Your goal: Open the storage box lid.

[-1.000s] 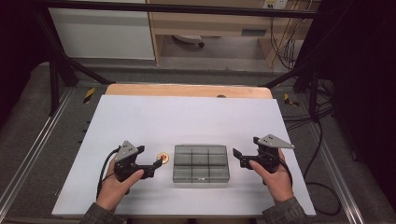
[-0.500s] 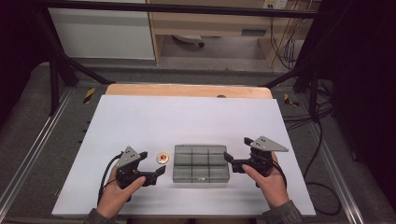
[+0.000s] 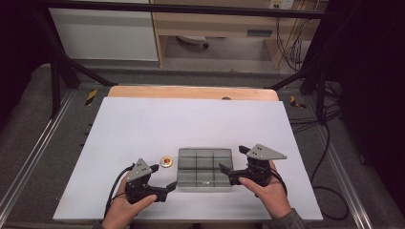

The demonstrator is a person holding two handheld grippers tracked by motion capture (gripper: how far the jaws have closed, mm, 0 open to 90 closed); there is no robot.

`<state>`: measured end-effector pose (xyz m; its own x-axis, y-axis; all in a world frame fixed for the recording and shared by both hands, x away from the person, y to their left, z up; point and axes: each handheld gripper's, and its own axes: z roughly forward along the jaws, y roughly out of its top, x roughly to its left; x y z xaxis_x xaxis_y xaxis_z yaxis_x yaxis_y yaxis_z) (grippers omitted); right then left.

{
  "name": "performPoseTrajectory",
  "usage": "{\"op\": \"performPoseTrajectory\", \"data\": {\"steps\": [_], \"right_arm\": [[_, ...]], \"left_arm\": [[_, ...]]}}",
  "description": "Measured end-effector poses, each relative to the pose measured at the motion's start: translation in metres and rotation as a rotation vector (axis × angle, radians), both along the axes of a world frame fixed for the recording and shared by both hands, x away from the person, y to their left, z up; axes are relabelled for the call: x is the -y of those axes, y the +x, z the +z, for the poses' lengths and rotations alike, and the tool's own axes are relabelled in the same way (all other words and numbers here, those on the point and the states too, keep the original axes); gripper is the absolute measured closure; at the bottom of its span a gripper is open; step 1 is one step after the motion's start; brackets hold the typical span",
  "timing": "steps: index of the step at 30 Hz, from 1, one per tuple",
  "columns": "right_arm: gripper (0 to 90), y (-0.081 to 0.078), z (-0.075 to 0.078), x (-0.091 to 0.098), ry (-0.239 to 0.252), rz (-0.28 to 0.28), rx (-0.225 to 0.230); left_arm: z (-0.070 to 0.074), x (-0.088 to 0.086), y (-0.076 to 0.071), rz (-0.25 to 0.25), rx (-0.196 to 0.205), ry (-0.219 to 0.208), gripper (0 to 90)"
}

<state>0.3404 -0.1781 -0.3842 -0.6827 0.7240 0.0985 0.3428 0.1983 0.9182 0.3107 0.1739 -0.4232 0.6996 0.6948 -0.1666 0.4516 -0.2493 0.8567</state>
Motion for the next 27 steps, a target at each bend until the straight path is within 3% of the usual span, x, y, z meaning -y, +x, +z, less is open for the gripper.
{"op": "performPoseTrajectory", "data": {"steps": [11,15,22,27], "right_arm": [[10.4,-0.017,-0.004,-0.019,0.000,0.069,-0.001],[26.2,-0.023,-0.003,-0.024,-0.012,0.108,0.014],[55.3,-0.039,-0.008,-0.026,-0.012,0.169,0.050],[71.3,-0.046,-0.016,-0.029,0.018,0.231,0.048]], "left_arm": [[0.000,0.009,-0.006,-0.021,-0.029,0.028,10.9],[0.001,0.010,-0.008,-0.032,-0.053,0.014,20.8],[0.001,0.009,-0.011,-0.038,-0.040,0.019,41.1],[0.001,0.012,-0.016,-0.049,-0.026,0.033,57.1]]}}
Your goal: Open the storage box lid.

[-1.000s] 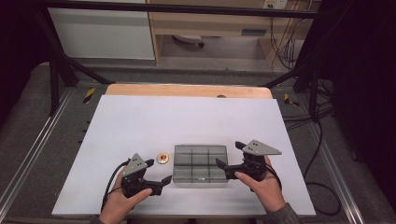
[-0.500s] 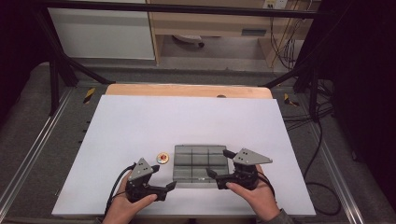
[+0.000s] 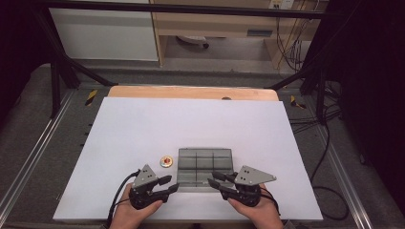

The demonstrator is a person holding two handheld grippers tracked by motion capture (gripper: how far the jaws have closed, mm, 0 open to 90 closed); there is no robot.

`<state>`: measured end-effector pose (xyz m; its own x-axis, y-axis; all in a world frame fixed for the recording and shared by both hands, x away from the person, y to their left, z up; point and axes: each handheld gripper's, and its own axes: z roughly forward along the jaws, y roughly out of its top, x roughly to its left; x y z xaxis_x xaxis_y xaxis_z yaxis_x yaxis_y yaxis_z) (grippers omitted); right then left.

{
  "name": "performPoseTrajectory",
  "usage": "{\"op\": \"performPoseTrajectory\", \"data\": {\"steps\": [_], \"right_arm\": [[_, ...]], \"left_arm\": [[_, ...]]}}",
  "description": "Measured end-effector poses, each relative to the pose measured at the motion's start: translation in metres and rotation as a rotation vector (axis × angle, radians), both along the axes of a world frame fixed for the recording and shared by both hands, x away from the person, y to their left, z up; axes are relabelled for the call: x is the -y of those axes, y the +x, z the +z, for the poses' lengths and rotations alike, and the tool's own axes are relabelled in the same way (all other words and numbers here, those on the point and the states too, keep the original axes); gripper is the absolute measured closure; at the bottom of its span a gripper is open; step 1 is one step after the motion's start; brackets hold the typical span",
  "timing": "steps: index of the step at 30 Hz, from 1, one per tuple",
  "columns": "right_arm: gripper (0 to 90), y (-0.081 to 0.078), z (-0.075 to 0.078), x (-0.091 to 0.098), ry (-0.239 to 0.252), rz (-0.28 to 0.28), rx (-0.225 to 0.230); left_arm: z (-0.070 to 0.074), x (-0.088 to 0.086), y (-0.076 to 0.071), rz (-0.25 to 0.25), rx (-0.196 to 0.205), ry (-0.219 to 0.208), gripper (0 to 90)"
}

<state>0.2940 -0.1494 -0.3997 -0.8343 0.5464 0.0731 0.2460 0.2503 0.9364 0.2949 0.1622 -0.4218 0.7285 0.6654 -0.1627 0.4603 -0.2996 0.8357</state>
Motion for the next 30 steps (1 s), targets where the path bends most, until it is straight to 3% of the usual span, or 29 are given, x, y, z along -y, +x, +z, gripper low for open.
{"op": "performPoseTrajectory", "data": {"steps": [6,11,14,19,25,30], "right_arm": [[88.1,-0.005,-0.012,-0.003,-0.030,0.045,-0.010],[90.0,-0.009,-0.022,-0.007,-0.028,0.083,-0.028],[90.0,-0.012,-0.030,-0.013,-0.056,0.100,-0.053],[90.0,-0.012,-0.037,-0.017,-0.104,0.103,-0.074],[90.0,-0.008,-0.045,-0.016,-0.117,0.075,-0.127],[90.0,-0.006,-0.048,-0.016,-0.132,0.070,-0.133]], "left_arm": [[-0.002,-0.002,-0.001,-0.036,-0.017,-0.007,75.1],[-0.008,0.000,0.000,-0.073,-0.041,0.016,84.7],[-0.012,0.001,0.001,-0.093,-0.056,0.037,89.0],[-0.014,0.002,0.003,-0.097,-0.061,0.056,89.7],[-0.015,0.001,0.006,-0.092,-0.057,0.071,89.8],[-0.015,0.002,0.007,-0.089,-0.047,0.070,89.8]]}}
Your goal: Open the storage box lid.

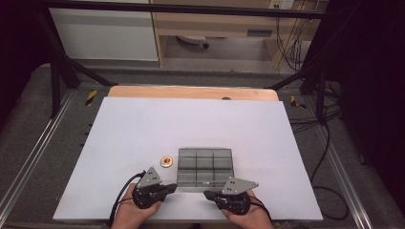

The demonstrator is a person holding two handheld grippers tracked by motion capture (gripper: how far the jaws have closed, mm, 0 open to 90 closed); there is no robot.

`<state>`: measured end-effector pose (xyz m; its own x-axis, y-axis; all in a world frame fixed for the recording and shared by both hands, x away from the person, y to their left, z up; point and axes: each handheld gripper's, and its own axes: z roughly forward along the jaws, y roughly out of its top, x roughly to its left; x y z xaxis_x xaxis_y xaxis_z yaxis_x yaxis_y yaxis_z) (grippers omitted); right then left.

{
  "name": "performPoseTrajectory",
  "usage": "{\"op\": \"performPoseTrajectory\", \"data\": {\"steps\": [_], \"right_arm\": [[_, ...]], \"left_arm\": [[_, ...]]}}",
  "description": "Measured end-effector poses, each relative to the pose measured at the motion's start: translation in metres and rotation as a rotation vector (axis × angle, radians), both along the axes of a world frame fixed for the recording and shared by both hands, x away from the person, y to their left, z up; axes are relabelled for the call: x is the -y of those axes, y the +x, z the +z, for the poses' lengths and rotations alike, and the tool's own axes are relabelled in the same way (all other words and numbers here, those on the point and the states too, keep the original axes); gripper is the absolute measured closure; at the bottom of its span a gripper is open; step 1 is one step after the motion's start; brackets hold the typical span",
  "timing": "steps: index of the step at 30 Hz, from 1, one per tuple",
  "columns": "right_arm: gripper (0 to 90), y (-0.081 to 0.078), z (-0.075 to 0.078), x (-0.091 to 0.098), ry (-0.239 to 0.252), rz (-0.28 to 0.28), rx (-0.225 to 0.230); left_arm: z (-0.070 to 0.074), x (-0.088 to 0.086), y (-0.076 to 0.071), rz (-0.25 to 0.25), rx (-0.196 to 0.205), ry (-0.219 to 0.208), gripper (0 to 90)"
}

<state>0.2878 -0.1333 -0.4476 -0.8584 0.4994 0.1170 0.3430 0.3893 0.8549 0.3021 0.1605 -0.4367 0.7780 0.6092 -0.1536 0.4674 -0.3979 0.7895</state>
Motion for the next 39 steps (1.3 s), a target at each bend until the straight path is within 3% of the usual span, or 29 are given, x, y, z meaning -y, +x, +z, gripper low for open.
{"op": "performPoseTrajectory", "data": {"steps": [13,39], "right_arm": [[90.0,0.004,-0.003,0.003,-0.042,-0.035,-0.004],[90.0,0.015,-0.008,0.003,-0.062,-0.077,-0.036]], "left_arm": [[0.000,0.000,0.002,0.011,0.025,0.005,89.8],[0.001,0.000,0.002,0.008,0.034,0.005,89.8]]}}
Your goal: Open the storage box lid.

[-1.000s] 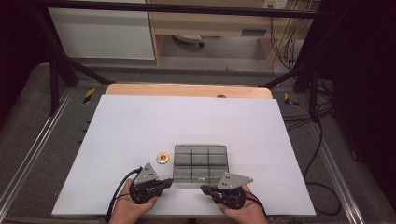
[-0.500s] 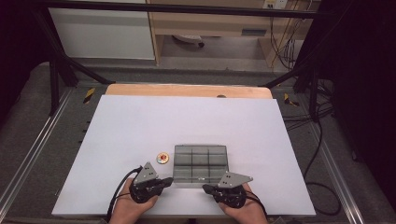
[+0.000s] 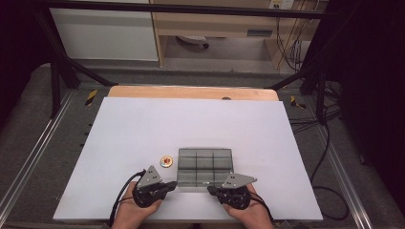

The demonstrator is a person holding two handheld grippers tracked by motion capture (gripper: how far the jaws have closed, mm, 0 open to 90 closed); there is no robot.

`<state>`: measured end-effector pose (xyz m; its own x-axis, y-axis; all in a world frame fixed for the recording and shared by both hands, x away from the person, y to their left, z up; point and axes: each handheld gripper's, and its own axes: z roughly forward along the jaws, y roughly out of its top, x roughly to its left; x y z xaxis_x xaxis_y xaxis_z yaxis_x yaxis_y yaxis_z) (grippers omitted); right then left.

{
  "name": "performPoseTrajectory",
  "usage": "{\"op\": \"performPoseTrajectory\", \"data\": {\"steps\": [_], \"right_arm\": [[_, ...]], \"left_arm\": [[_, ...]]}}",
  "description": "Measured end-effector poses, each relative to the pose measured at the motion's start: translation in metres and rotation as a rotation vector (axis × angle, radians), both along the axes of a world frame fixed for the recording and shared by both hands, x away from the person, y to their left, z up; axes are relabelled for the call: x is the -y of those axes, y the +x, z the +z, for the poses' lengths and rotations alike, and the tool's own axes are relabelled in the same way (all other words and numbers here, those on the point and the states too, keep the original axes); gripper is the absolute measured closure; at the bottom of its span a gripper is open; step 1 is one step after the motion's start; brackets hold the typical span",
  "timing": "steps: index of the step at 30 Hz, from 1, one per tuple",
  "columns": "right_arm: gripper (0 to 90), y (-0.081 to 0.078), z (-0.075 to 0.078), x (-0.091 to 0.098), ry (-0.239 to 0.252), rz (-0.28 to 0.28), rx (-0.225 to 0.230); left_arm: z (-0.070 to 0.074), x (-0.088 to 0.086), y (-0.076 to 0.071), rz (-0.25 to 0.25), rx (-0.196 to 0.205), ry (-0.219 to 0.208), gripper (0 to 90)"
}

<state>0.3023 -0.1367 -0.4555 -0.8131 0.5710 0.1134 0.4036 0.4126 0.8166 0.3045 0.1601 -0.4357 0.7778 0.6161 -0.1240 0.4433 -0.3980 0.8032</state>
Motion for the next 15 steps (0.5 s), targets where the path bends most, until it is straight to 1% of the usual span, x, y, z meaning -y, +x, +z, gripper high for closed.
{"op": "performPoseTrajectory", "data": {"steps": [7,10,11,13,15], "right_arm": [[90.0,0.003,-0.001,-0.004,-0.012,0.002,0.006],[90.0,0.004,0.001,-0.003,0.010,0.000,0.017],[90.0,0.003,0.003,-0.003,0.033,0.003,0.023],[90.0,0.001,0.007,-0.003,0.053,0.005,0.049],[90.0,0.001,0.010,-0.002,0.062,0.001,0.061]], "left_arm": [[0.000,0.000,0.000,-0.004,0.003,0.002,89.8],[0.000,0.000,0.001,-0.005,0.005,0.003,89.8],[0.000,0.000,0.001,-0.008,0.005,0.005,89.8],[0.000,0.000,0.001,-0.007,0.004,0.004,89.9],[0.000,0.000,0.001,-0.008,0.002,0.002,89.8]]}}
